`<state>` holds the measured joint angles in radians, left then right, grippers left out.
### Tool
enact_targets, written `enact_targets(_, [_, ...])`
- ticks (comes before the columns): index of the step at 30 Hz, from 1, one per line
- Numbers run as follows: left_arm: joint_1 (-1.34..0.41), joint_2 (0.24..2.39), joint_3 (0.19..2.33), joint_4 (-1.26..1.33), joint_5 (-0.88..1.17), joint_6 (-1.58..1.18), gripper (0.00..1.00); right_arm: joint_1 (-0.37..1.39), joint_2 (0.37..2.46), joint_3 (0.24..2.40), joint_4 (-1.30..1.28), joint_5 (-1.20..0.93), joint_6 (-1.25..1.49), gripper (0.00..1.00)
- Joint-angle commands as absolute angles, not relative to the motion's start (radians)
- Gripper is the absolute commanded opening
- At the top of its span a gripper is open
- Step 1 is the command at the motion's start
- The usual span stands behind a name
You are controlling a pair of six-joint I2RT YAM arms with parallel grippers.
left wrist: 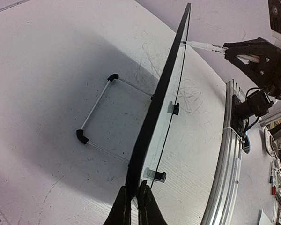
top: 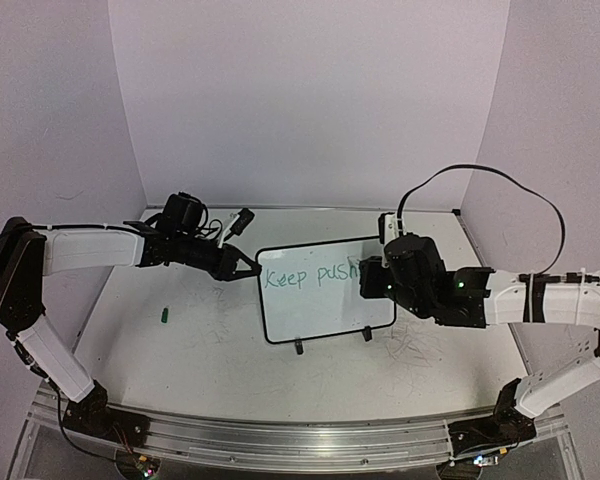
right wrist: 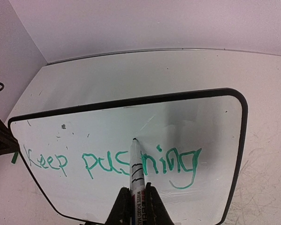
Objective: Write a sentence on the whiteboard
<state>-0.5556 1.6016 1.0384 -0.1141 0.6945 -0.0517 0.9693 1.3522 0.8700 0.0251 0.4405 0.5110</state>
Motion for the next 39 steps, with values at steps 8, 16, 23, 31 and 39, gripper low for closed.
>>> enact_targets(8, [-0.549,1.574,1.054,-0.116,0.651,-0.021,0.0,0.973,1.377,0.909,-0.058,0.478,0.56,0.0])
enact_targets(16, [-0.55,1.577,1.055,-0.117,0.652,-0.021,0.0,0.983,1.32,0.881,-0.07,0.414,0.587,0.0])
enact_targets(23, [-0.55,1.58,1.057,-0.119,0.649,-0.022,0.0,1.004,1.066,0.794,-0.071,0.388,0.597,0.0])
enact_targets(31, [-0.55,1.577,1.058,-0.118,0.642,-0.027,0.0,1.004,1.051,0.762,-0.082,0.446,0.551,0.0])
enact_targets(39, [-0.55,1.573,1.059,-0.119,0.622,-0.044,0.0,1.035,1.172,0.799,-0.012,0.412,0.482,0.0])
